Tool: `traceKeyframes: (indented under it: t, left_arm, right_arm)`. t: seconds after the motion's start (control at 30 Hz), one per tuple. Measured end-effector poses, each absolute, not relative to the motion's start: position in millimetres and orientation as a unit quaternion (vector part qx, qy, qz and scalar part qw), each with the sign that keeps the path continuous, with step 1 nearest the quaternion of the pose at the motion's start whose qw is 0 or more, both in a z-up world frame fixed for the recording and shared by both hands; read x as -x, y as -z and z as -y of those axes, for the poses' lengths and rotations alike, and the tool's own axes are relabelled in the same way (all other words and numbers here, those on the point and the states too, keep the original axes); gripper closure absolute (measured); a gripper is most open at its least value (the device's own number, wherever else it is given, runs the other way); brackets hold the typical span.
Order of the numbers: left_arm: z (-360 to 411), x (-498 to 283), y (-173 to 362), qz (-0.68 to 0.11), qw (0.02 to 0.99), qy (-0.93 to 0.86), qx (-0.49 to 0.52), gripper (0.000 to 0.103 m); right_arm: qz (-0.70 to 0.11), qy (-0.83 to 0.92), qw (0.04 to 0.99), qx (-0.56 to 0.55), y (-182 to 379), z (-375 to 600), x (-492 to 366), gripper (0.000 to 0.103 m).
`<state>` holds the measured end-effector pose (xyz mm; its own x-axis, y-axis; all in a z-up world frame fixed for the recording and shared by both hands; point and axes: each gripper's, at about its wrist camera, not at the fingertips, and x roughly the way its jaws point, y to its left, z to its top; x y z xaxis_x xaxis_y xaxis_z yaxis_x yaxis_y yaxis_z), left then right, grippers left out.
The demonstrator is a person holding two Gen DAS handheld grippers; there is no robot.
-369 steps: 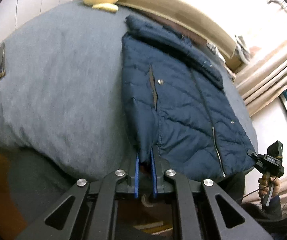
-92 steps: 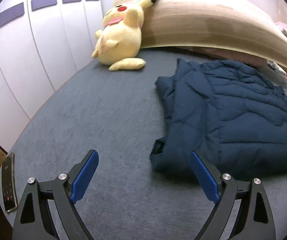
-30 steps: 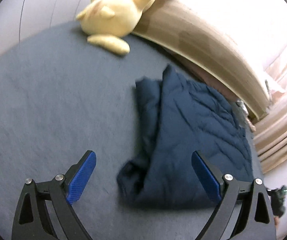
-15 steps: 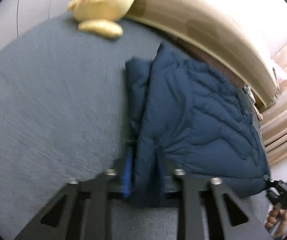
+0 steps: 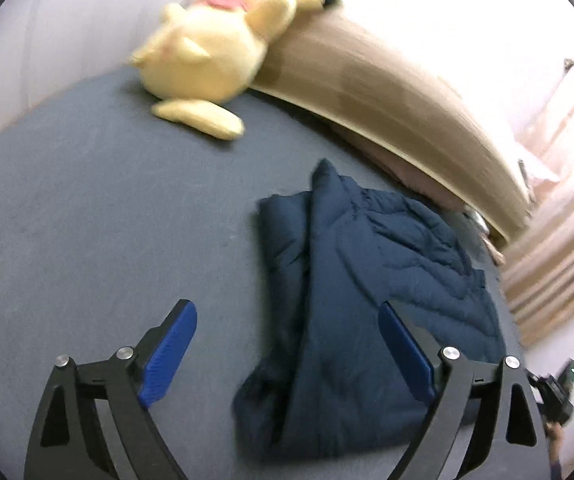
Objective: Fold large clothes
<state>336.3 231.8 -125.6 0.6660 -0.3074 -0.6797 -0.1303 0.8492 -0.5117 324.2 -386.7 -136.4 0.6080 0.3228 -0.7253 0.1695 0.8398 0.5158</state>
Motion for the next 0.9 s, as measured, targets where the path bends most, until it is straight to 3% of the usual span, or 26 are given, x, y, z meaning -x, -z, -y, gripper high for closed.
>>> traceKeyframes:
  t: [0.3,0.43,0.47,0.5,0.63,0.73,0.9]
  left_arm:
    - [-205,-416,162,-0.471,0.827,0.143,0.272,0.011]
    - [-191,-441,174,-0.505,0.807,0.159,0.262,0.002]
    - [-188,-441,172,-0.507,0.807,0.161,0.257,0.002]
    - [-184,-443,170,-0.511,0.808,0.162,0.244,0.004]
    - [-173,-448,166,-0.528,0.803,0.167,0.221,0.051]
    - [-169,-447,155,-0.526,0.811,0.162,0.201,0.069]
    - [-165,-437,120,-0.506,0.830,0.152,0.178,0.080]
  right_arm:
    - [-0.494,-0.130,0.803,-0.308,166,380,-426,0.013]
    - [-0.521,-0.136,0.793,-0.286,181,356,-450,0.014]
    - [-0.518,-0.144,0.795,-0.282,178,351,-452,0.030]
    - [-0.520,-0.154,0.795,-0.274,175,343,-454,0.053]
    - [-0.531,-0.148,0.805,-0.221,162,320,-457,0.070]
    - [-0.528,-0.144,0.813,-0.199,147,311,-451,0.077]
    - [-0.506,-0.153,0.832,-0.169,105,291,-441,0.083]
